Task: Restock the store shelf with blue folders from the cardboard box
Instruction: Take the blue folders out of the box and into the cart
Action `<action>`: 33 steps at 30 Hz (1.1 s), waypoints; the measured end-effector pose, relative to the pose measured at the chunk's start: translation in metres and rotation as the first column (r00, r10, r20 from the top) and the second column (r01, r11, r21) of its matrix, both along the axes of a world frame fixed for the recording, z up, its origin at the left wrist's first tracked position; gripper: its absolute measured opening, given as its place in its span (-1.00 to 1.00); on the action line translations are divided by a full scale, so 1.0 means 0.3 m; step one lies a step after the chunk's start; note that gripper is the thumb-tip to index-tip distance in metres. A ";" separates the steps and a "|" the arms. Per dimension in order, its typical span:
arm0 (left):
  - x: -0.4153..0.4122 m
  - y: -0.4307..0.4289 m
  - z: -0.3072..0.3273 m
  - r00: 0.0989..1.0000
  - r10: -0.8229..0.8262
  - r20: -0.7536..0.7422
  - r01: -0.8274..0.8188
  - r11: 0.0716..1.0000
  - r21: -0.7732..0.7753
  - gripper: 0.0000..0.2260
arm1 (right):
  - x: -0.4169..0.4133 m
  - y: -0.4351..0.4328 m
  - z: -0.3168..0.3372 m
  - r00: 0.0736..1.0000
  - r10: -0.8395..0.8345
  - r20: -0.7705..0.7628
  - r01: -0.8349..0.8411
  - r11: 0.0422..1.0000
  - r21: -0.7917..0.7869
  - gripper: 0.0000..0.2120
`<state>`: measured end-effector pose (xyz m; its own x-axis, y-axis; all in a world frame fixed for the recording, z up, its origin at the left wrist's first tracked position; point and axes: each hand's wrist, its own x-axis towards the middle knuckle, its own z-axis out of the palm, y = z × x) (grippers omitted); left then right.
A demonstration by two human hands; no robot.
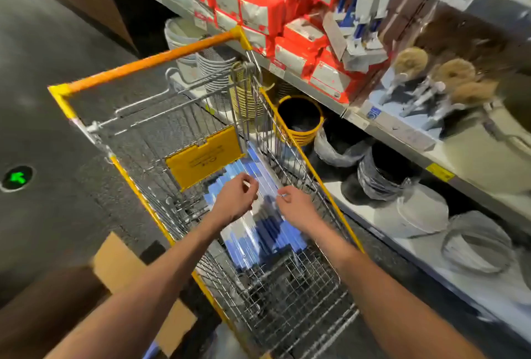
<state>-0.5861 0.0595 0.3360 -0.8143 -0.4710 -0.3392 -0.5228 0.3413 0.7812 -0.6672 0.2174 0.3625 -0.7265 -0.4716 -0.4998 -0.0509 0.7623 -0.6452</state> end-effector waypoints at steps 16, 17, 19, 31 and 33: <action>0.943 0.564 0.148 0.735 0.663 -0.139 -0.675 0.735 -0.061 -0.86 | 0.711 0.193 0.066 0.827 0.557 -0.074 -0.560 0.807 -0.185 -0.77; 1.012 0.588 0.143 0.715 0.689 -0.122 -0.698 0.713 -0.065 -0.86 | 0.764 0.195 0.061 0.807 0.585 -0.078 -0.588 0.787 -0.187 -0.76; 1.152 0.632 0.143 0.668 0.738 -0.093 -0.744 0.665 -0.067 -0.86 | 0.874 0.196 0.057 0.767 0.638 -0.065 -0.637 0.746 -0.196 -0.75; 1.846 0.669 0.020 0.241 0.970 0.019 -0.970 0.241 0.019 -0.83 | 1.506 0.008 -0.067 0.495 0.867 0.061 -0.859 0.498 -0.115 -0.82; 1.958 0.607 -0.025 0.157 0.987 0.040 -0.985 0.153 0.085 -0.81 | 1.629 -0.071 -0.116 0.479 0.872 0.100 -0.869 0.488 -0.087 -0.86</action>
<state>0.0012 0.2417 0.3286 0.3094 -0.8580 -0.4100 -0.3577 -0.5045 0.7858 -0.1786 0.1960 0.3278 0.1237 -0.8406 -0.5273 -0.6060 0.3568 -0.7109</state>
